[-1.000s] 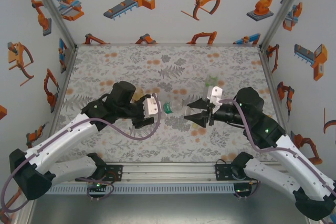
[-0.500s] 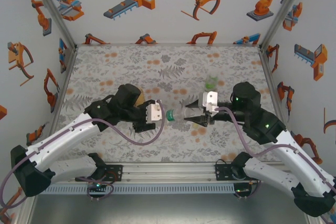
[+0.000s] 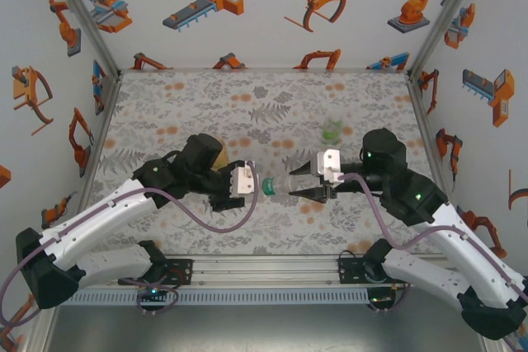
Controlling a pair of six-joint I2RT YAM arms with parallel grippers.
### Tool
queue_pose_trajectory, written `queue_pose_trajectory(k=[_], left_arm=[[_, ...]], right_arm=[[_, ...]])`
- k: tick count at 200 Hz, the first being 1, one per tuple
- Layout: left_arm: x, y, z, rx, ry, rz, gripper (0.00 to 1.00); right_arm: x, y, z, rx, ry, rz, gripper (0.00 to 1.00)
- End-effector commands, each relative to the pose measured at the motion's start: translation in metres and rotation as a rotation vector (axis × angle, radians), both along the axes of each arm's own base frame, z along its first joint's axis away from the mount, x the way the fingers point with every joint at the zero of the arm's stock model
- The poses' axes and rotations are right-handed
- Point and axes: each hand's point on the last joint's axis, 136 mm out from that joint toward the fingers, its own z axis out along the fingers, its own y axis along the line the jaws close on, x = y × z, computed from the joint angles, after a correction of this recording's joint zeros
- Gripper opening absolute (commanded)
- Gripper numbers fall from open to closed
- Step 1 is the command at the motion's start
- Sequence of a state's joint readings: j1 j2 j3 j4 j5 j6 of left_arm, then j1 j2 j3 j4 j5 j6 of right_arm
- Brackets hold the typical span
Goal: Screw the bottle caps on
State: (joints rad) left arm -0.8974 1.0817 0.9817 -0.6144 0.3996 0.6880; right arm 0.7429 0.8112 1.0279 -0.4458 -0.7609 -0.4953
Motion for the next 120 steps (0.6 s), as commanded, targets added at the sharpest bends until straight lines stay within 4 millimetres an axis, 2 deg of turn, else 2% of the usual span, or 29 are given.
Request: queue_pose_trajectory(k=[1, 120], left_arm=[[-0.0096, -0.0032, 0.0192, -0.048, -0.012, -0.051, 0.01], [-0.0132, -0.0063, 0.0182, -0.047, 0.003, -0.062, 0.01]], right_arm=[[-0.0065, -0.0005, 0.0071, 0.020, -0.024, 0.035, 0.13], [-0.0112, 0.0046, 0.0051, 0.013, -0.004, 0.076, 0.12]])
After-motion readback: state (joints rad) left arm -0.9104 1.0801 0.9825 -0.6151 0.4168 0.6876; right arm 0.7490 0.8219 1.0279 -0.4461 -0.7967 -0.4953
